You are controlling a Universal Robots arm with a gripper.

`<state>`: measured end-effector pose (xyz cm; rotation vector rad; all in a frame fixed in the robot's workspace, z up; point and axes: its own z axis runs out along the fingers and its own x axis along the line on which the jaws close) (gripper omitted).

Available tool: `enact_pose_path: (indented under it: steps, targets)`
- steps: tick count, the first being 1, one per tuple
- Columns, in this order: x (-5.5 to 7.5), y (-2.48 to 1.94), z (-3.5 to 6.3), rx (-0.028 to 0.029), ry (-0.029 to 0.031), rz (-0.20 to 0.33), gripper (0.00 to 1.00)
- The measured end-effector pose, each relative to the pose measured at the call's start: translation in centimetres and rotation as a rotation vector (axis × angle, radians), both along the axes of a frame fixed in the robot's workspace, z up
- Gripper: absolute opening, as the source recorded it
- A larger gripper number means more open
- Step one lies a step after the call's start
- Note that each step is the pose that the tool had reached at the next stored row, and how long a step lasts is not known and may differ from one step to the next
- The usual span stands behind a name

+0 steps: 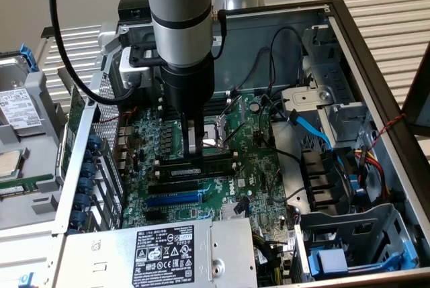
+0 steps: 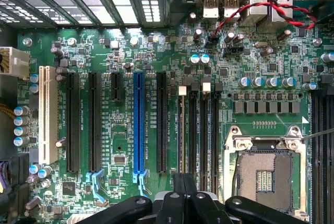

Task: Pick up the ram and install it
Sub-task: 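Press down the ram until it locks into place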

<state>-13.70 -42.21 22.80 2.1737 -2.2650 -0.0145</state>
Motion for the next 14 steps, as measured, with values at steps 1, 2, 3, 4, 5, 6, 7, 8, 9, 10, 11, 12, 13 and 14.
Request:
enact_pose_path:
  steps: [1, 2, 3, 4, 5, 6, 7, 8, 9, 10, 11, 12, 13, 14]
  targets:
    - [-0.02, 0.0, 0.0, 0.0, 0.0, 0.0, 0.11]
    - [-0.02, 0.0, 0.0, -0.0001, 0.0001, 0.0, 0.11]
    - [-0.03, 0.0, 0.0, -0.0001, 0.0001, 0.0, 0.11]
    - [-0.03, 0.0, 0.0, 0.0, 0.0, 0.0, 0.11]
    - [-0.04, 0.0, 0.0, 0.0, 0.0, 0.0, 0.11]
    - [-0.04, -0.01, 0.01, 0.0001, 0.0, 0.0, 0.11]
    - [-0.04, -0.01, 0.01, 0.0004, 0.0, 0.0, 0.11]
    - [-0.05, -0.01, 0.01, 0.0006, 0.0, 0.0, 0.11]
    - [-0.06, -0.02, 0.0, 0.0008, 0.0, 0.0, 0.11]
    - [-0.07, -0.02, 0.0, 0.0009, 0.0, 0.0, 0.11]
    - [-0.12, -0.02, -0.01, 0.0009, -0.0001, 0.0, 0.11]
    - [-0.16, -0.02, -0.01, 0.0008, 0.0, 0.0, 0.11]
    - [-0.17, -0.02, 0.0, 0.0008, 0.0001, 0.0, 0.11]
    - [-0.17, -0.02, 0.0, 0.0008, 0.0002, 0.0, 0.11]
